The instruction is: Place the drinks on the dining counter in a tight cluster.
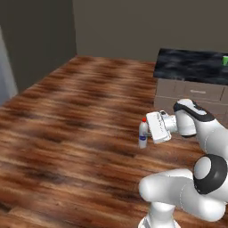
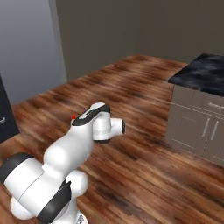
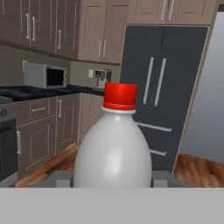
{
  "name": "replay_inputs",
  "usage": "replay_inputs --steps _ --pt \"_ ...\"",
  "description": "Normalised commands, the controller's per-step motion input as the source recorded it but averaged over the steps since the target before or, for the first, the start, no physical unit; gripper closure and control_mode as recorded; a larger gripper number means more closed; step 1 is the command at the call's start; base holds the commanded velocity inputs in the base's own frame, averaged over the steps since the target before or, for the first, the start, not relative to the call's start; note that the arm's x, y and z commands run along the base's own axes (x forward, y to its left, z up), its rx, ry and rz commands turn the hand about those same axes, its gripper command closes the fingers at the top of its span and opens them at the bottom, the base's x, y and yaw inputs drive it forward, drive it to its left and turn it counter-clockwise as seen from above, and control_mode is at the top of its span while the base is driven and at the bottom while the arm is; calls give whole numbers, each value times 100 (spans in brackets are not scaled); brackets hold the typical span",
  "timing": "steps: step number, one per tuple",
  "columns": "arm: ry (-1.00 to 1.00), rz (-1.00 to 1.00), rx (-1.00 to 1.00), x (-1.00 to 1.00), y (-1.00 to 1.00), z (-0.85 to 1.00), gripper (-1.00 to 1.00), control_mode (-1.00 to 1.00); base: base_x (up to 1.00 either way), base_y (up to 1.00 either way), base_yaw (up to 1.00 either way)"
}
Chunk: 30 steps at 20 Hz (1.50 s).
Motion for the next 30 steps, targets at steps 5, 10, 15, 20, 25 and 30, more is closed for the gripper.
replay_inputs --steps 5,10,15,20,25,30 --pt "0 0 0 0 0 0 100 100 0 5 -100" --pt "0 0 0 0 0 0 100 100 0 4 -98" --pt "0 0 0 0 0 0 100 100 48 -1 -46" --pt "0 0 0 0 0 0 100 100 82 -2 -4" --pt "0 0 0 0 0 0 100 100 89 -2 0" --pt "0 0 0 0 0 0 100 100 87 -7 0"
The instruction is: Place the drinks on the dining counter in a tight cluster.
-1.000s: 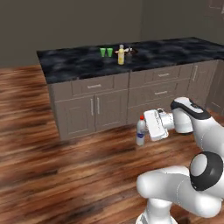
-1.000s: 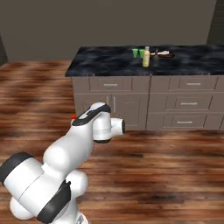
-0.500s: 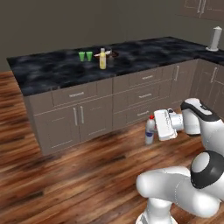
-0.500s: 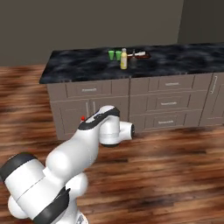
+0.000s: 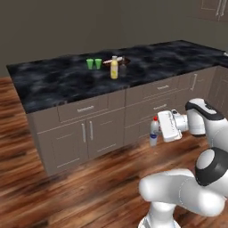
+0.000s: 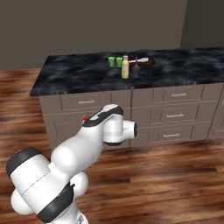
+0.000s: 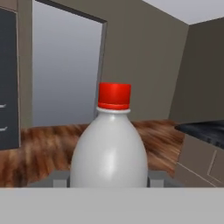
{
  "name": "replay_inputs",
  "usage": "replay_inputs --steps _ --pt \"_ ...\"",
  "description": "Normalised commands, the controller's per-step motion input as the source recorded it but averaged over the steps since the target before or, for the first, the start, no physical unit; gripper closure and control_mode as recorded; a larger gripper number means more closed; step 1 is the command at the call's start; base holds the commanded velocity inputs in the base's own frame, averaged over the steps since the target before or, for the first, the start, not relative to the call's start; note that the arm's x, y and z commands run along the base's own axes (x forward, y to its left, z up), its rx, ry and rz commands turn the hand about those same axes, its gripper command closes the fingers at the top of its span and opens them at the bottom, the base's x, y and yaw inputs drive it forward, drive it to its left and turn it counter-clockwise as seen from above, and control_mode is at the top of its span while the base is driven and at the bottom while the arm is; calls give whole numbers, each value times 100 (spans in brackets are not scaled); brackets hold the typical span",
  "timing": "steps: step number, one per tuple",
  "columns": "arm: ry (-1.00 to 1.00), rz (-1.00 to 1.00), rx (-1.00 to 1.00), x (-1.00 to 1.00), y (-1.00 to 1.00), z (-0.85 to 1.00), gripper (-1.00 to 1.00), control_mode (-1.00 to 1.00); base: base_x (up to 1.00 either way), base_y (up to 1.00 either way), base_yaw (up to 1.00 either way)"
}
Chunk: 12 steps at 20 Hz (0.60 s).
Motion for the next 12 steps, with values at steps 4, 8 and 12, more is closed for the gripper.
replay_inputs --steps 4,8,12 --pt "0 0 0 0 0 0 100 100 87 -13 0" --pt "0 0 0 0 0 0 100 100 85 -23 1" --pt "0 0 0 0 0 0 100 100 78 -30 2"
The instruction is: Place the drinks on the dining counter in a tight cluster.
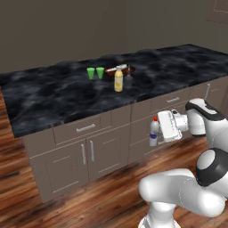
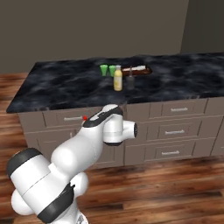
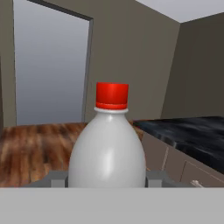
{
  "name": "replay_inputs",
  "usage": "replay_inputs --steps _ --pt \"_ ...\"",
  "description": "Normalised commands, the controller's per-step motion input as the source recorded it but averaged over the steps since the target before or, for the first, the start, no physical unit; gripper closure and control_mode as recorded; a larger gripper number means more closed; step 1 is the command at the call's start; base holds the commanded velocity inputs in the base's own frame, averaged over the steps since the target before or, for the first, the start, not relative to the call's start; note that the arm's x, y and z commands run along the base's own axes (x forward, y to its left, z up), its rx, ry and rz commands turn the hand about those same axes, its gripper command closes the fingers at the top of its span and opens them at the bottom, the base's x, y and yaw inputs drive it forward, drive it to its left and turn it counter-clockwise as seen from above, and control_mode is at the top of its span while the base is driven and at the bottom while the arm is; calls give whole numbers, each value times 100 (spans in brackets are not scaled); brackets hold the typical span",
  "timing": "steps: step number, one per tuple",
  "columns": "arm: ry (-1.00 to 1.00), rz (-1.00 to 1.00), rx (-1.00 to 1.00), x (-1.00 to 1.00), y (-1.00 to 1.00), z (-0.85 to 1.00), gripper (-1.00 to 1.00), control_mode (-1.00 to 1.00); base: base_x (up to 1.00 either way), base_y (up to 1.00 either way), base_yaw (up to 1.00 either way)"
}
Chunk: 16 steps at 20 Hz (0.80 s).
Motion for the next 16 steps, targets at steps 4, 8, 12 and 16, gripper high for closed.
replay_inputs --steps 4,8,12,16 --pt "0 0 0 0 0 0 100 100 69 -33 1" --pt "0 0 0 0 0 0 100 100 60 -39 1" --pt "0 0 0 0 0 0 100 100 56 -39 3" --pt "0 0 0 0 0 0 100 100 58 -38 3"
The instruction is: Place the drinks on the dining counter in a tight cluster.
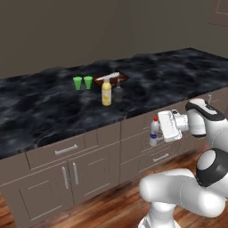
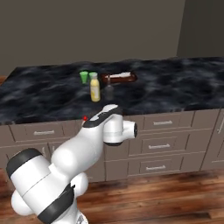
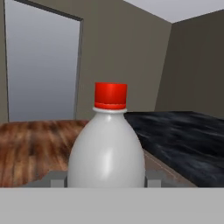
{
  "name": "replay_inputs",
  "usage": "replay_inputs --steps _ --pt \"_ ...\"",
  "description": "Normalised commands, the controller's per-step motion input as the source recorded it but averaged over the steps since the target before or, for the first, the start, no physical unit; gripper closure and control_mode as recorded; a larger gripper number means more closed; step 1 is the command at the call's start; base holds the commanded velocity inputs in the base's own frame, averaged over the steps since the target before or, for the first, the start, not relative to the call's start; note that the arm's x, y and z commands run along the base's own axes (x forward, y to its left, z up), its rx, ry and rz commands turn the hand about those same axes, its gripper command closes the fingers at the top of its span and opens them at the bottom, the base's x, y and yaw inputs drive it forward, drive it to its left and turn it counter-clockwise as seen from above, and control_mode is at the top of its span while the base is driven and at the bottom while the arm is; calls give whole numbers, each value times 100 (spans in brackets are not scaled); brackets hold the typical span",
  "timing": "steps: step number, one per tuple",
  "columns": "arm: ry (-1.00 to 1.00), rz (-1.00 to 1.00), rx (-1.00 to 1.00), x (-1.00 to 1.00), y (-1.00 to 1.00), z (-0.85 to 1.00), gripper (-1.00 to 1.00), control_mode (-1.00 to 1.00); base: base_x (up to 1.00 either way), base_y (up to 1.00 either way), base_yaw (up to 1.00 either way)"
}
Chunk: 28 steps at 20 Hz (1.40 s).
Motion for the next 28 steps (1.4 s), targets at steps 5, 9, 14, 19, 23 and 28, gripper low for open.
replay_inputs --steps 5,9,14,19,23,28 --pt "0 0 0 0 0 0 100 100 60 -38 6" --pt "0 0 0 0 0 0 100 100 65 -36 6" --pt "0 0 0 0 0 0 100 100 67 -37 4" --pt "0 0 0 0 0 0 100 100 65 -37 5" --pt "0 0 0 0 0 0 100 100 58 -44 1" --pt "0 0 0 0 0 0 100 100 47 -46 5"
